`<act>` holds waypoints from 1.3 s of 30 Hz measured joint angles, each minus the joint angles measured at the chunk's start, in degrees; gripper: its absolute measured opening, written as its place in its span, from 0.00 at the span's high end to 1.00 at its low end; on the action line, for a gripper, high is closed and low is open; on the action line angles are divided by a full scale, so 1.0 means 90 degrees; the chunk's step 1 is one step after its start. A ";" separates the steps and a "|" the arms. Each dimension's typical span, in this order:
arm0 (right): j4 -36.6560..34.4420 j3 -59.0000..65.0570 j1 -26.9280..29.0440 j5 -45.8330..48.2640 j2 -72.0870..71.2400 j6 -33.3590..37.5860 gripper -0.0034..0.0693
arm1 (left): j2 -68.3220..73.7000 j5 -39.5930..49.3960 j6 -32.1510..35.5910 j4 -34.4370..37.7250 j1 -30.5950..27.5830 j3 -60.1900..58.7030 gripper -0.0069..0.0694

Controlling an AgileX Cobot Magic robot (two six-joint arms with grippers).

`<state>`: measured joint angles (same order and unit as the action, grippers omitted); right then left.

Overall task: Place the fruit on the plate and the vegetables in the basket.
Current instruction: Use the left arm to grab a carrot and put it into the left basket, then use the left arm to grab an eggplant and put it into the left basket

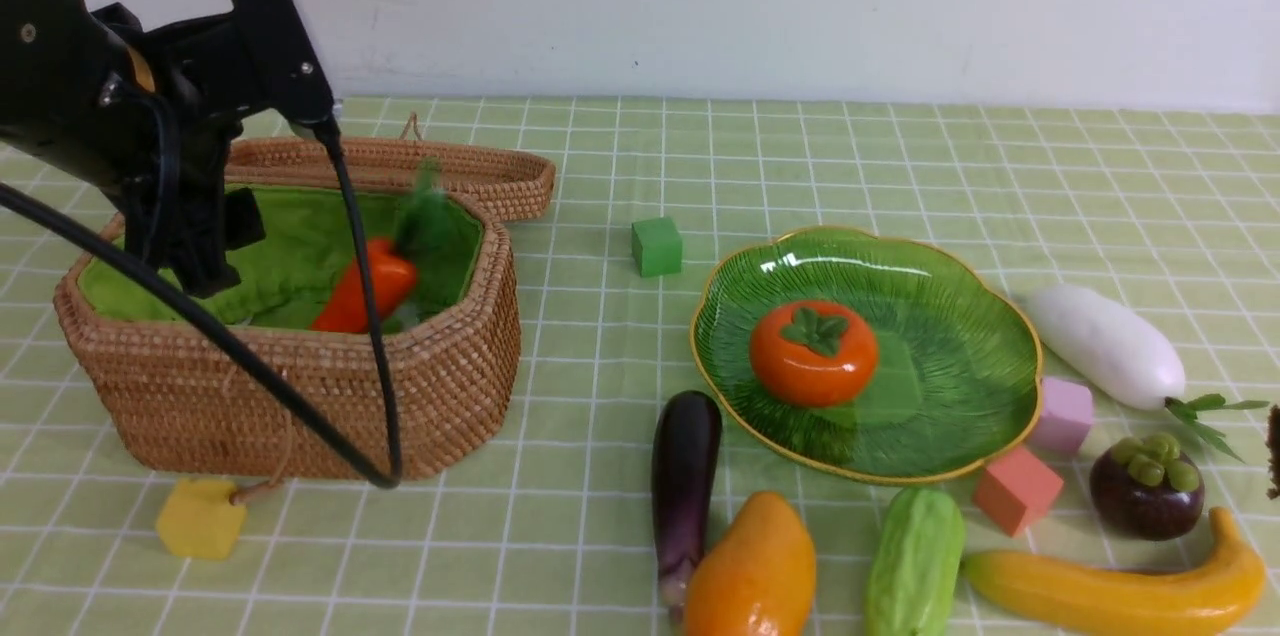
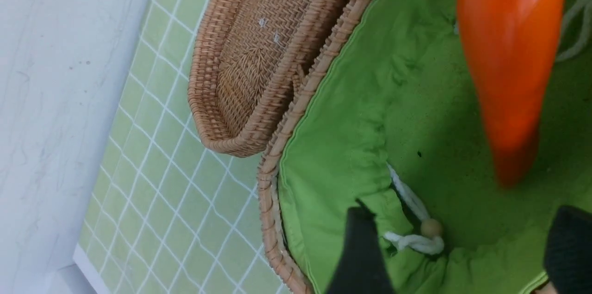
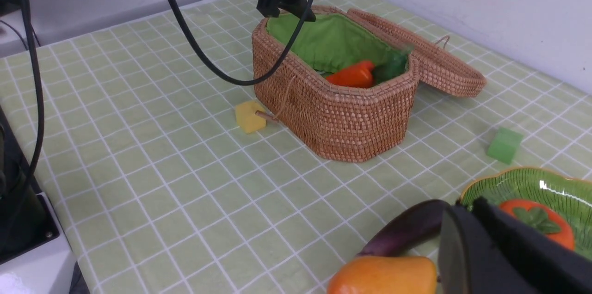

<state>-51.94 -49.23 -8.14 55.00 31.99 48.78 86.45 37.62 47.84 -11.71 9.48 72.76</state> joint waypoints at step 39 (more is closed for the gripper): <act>0.3259 -0.0772 0.0000 0.1953 -0.0341 -0.3610 0.92 | 0.2255 -0.0288 -0.7413 0.0926 0.3801 0.0195 0.16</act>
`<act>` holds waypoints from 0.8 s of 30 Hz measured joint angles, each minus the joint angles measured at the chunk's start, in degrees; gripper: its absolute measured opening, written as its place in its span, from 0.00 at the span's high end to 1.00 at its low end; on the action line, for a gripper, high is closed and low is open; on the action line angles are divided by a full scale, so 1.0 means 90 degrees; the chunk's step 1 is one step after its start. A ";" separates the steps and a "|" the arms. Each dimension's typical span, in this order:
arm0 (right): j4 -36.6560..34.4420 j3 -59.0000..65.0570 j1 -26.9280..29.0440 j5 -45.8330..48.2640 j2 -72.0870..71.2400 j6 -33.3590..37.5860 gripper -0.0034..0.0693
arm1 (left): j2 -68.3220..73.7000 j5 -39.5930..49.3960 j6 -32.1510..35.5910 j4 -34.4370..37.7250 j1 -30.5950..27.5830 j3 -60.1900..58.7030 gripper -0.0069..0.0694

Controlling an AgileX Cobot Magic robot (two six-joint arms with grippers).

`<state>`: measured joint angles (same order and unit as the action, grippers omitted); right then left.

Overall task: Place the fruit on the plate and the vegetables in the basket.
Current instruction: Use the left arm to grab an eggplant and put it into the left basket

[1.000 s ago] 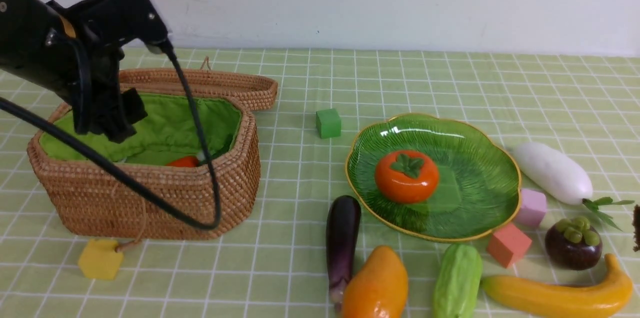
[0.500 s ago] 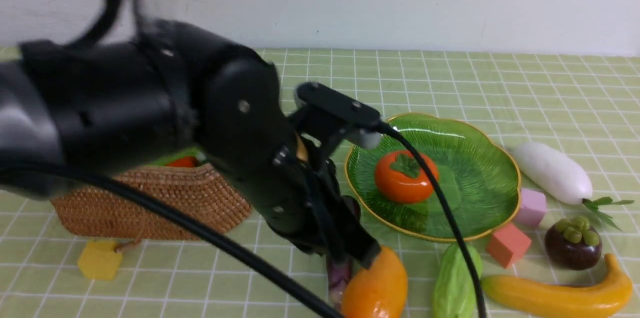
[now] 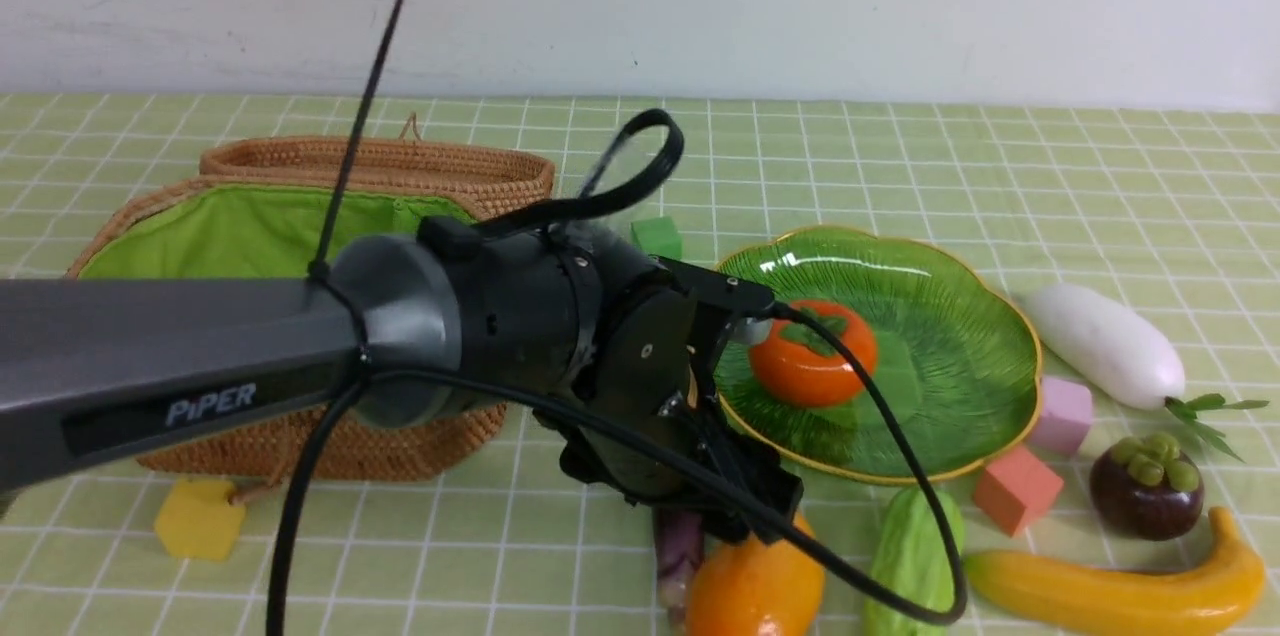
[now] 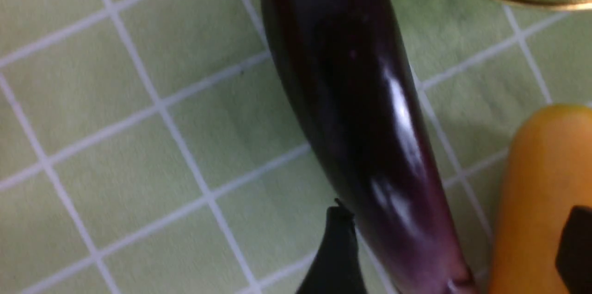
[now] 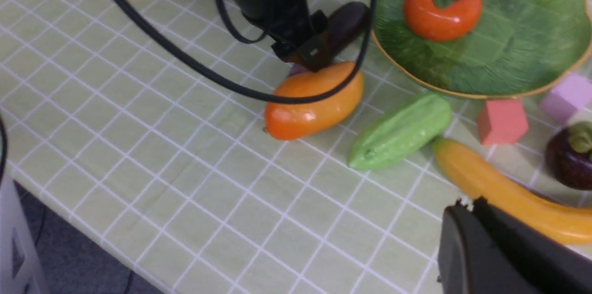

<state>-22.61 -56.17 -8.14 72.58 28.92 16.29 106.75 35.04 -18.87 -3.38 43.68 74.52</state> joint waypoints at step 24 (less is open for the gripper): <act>-0.0134 0.0000 0.0000 0.0000 0.0000 0.0047 0.91 | 0.0651 -0.0466 -0.1333 -0.1543 0.0000 0.0047 0.43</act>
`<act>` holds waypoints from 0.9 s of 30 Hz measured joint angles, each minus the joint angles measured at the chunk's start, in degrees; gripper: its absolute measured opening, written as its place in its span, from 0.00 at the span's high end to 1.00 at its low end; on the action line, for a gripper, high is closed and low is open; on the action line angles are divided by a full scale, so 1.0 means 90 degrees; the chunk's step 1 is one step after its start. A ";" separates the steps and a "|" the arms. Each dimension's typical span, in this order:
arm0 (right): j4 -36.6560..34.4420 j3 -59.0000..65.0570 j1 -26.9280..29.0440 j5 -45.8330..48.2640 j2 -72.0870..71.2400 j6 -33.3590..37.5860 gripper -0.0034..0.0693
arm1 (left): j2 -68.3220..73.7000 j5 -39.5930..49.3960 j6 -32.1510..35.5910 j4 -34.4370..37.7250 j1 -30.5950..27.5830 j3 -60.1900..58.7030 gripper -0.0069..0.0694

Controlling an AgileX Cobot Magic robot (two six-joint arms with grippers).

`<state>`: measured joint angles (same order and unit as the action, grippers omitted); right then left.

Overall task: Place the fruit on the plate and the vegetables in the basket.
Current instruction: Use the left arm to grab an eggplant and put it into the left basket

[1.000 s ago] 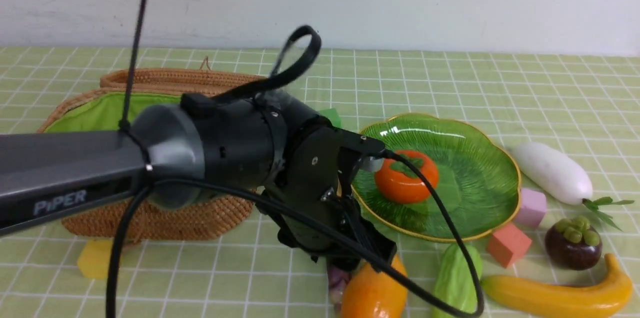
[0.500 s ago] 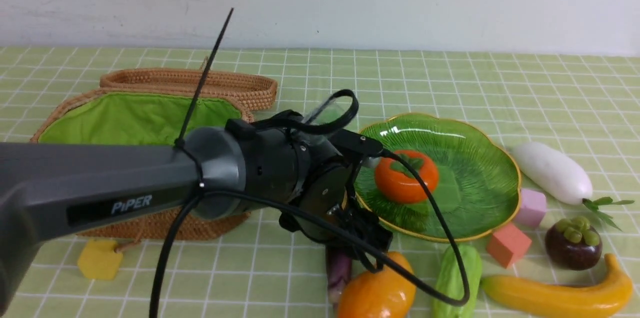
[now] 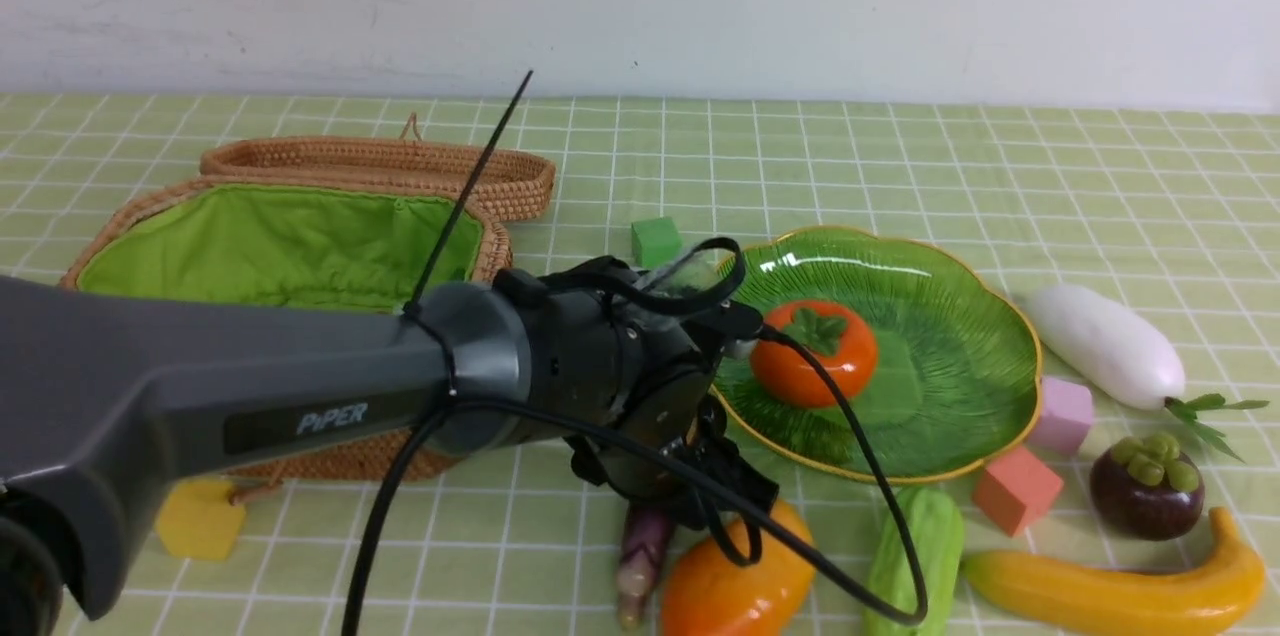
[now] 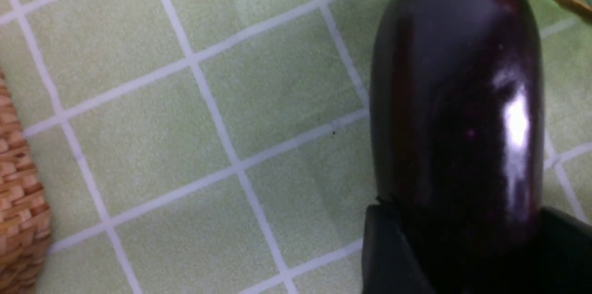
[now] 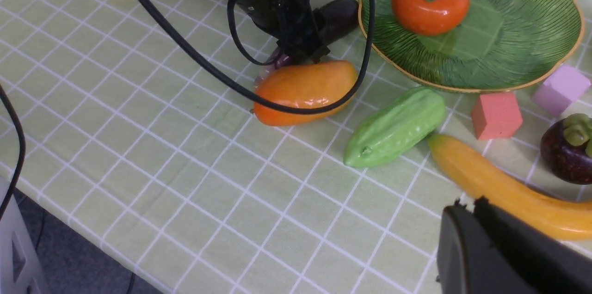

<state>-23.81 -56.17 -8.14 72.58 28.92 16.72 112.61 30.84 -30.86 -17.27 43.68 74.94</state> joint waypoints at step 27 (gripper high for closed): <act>-0.3328 0.0000 0.0000 -0.1627 0.0380 0.4064 0.92 | -0.3174 0.1723 0.2370 -0.0593 0.0000 0.0250 0.43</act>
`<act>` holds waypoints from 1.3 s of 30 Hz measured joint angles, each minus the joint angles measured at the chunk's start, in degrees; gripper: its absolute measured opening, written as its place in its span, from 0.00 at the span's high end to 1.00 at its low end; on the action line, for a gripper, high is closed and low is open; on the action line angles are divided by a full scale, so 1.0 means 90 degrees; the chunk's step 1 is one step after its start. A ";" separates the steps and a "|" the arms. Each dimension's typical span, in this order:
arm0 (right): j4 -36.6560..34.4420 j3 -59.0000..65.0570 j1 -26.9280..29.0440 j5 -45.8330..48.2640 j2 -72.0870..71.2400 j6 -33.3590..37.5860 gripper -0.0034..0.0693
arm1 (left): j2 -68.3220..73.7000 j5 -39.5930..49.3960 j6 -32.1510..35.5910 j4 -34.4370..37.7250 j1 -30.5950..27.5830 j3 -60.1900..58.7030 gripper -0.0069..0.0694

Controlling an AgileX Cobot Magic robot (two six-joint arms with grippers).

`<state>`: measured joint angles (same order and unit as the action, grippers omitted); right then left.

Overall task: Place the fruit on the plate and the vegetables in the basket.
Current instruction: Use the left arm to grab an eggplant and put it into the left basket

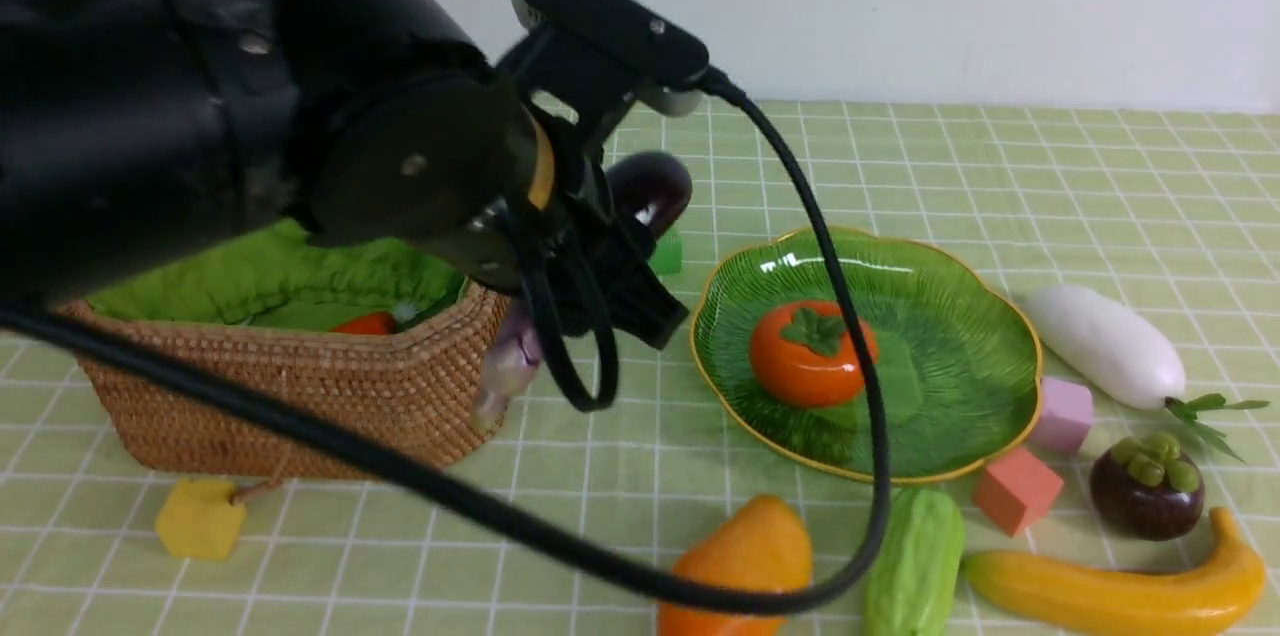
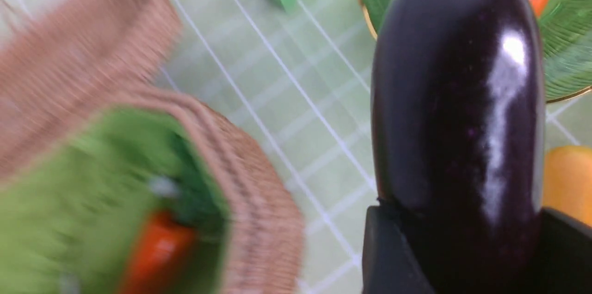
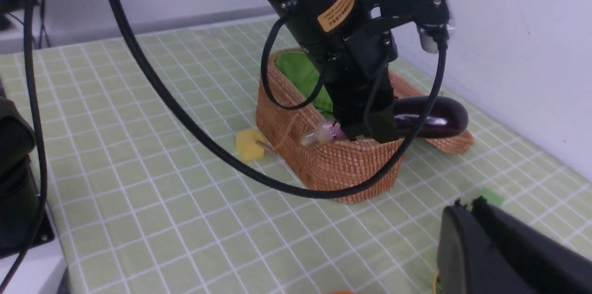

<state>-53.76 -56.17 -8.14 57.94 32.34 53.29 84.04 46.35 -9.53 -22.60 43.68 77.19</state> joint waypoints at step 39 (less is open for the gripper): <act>-0.0203 0.0000 0.0000 -0.0002 0.0089 0.0185 0.92 | 0.0924 -0.0722 0.6064 0.1333 -0.3535 0.0000 0.22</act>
<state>-55.59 -56.17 -8.14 57.92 33.14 54.96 92.35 39.85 45.04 -10.60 11.87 77.19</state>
